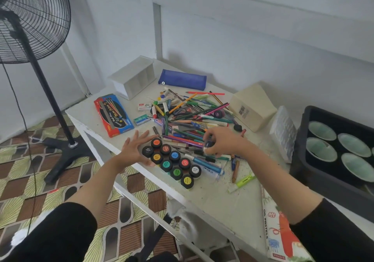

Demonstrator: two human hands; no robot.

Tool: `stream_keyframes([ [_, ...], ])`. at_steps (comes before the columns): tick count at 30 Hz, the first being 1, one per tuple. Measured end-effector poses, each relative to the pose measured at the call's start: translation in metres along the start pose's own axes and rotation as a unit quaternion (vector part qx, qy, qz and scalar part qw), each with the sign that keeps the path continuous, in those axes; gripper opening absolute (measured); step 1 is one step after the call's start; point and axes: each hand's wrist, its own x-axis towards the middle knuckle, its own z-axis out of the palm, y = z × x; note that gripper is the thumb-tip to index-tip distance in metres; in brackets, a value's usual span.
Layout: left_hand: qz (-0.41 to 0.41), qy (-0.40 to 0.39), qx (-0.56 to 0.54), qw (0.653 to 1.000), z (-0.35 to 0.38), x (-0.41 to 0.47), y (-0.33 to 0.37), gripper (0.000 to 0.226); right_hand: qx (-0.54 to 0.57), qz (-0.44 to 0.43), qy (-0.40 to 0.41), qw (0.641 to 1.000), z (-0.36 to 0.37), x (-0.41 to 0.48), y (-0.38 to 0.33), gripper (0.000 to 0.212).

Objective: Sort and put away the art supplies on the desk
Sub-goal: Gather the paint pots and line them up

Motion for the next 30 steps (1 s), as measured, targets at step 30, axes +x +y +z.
stream_keyframes([
  [30, -0.004, 0.0, 0.012, 1.0, 0.001, 0.0, 0.0, 0.097, -0.196, -0.034, -0.174, 0.964, 0.058, -0.021, -0.012, 0.041],
])
